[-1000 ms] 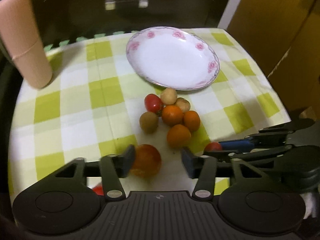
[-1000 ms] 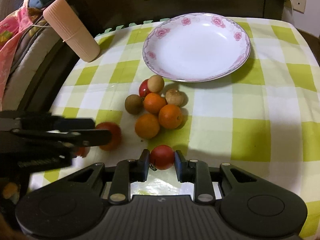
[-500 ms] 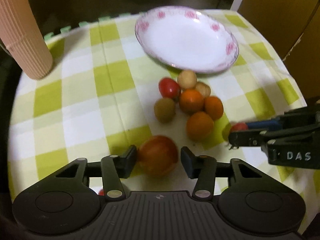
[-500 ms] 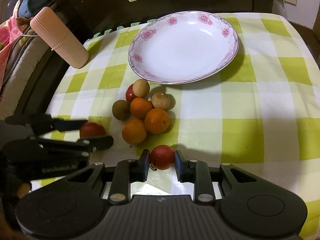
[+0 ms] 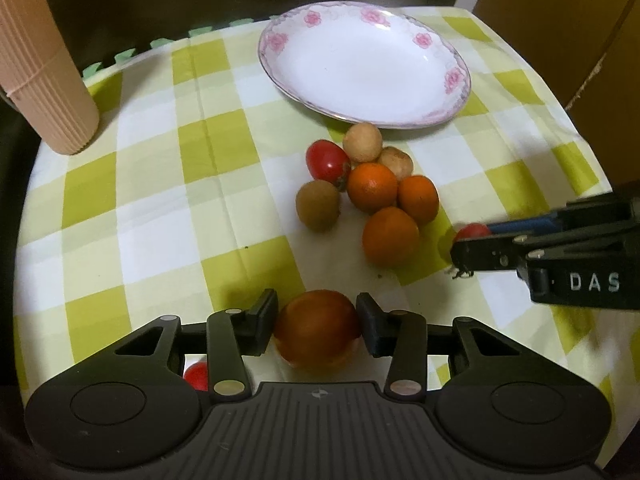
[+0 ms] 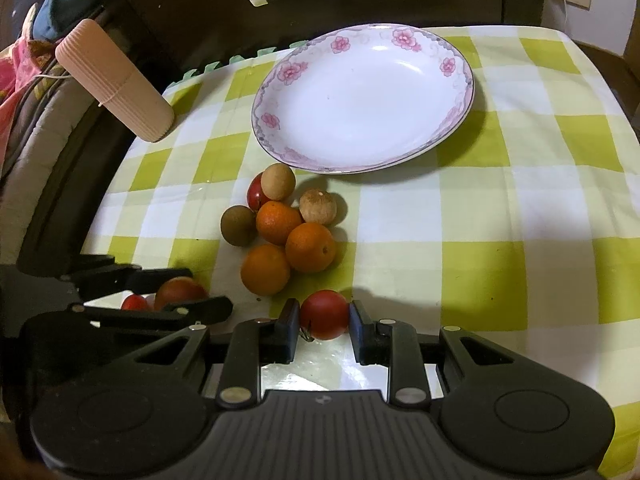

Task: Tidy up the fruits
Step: 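Carry the red tomato and cherry tomato over the white bowl with both grippers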

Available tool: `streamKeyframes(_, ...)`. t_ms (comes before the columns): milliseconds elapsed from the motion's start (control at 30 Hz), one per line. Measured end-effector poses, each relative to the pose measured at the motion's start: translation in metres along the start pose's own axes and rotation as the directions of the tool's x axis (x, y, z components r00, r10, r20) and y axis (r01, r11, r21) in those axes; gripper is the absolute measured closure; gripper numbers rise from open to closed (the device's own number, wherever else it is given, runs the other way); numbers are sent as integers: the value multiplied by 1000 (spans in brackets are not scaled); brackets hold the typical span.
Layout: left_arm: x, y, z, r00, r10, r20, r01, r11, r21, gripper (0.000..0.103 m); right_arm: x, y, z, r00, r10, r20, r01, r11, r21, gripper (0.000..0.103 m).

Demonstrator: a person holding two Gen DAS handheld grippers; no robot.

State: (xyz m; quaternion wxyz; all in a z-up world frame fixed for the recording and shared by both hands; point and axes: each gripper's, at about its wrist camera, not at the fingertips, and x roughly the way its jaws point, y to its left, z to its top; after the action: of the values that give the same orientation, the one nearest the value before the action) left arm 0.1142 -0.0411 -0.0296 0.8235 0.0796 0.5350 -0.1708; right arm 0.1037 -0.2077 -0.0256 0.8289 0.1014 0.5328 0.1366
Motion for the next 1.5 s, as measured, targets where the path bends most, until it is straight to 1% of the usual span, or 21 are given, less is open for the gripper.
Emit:
streamKeyframes(67,-1,-3,-2,1000,-3,-5,3,1000,14,47,-1,0,-1,1000,0,1,0,1000,-1,78)
streamKeyframes(100,-1,-4,-3,1000,-12,-7,12,1000,14,43,-1,0,-1,1000,0,-1,0,1000,-1,78)
streamKeyframes(133,-1,-4,-4,1000,-22,-10,22,1000,16,43,-1,0,-1,1000,0,-2,0,1000,0,78)
streamKeyframes(167,-2,-5,-5,1000,-18,-11,18,1000,22,44,-1,0,-1,1000,0,-3,0,1000,1,78)
streamKeyframes(233,1,-6,-5,1000,2,-7,-2,1000,26,49,-1,0,-1,1000,0,-3,0,1000,0,78)
streamKeyframes(267,1,-5,-4,1000,2,-2,-2,1000,18,49,-1,0,0,1000,-1,-2,1,1000,0,78)
streamKeyframes(333,1,-3,-2,1000,2,0,-2,1000,3,53,-2,1,0,1000,-2,3,2,1000,0,78)
streamKeyframes(467,3,-2,1,1000,-5,15,5,1000,-11,54,-3,1,-1,1000,-2,9,2,1000,2,78)
streamKeyframes(633,5,-3,6,999,-5,36,6,1000,-23,42,-3,0,0,1000,1,6,-1,1000,5,78)
streamKeyframes(733,5,-4,9,999,1,50,-1,1000,-13,36,-1,-1,0,1000,0,4,0,1000,10,78)
streamKeyframes(767,5,-5,10,999,5,54,-5,1000,-3,36,-1,-2,0,1000,0,4,0,1000,12,78)
streamKeyframes(800,5,-6,10,999,6,54,-6,1000,3,37,-1,-3,0,1000,1,3,-1,1000,14,78)
streamKeyframes(833,7,-7,9,999,10,49,-11,1000,5,41,-1,-4,0,1000,0,3,0,1000,16,78)
streamKeyframes(867,8,-8,8,999,22,45,-22,1000,10,43,-1,-4,1,1000,-1,4,1,1000,17,78)
streamKeyframes(933,8,-11,8,997,58,60,-60,998,34,51,0,-5,1,1000,-5,3,5,1000,21,78)
streamKeyframes(1033,7,-6,10,997,47,66,-47,999,-3,52,0,-5,2,1000,-6,8,6,1000,23,78)
streamKeyframes(1167,7,-3,10,996,52,79,-50,998,-26,53,-2,-5,2,1000,-6,19,5,1000,23,78)
streamKeyframes(1400,-8,2,12,994,16,108,-9,997,-70,53,-8,-6,6,999,-7,52,5,999,32,78)
streamKeyframes(1500,-17,1,16,991,-13,133,25,996,-90,53,-14,-7,10,997,-3,76,0,999,38,78)
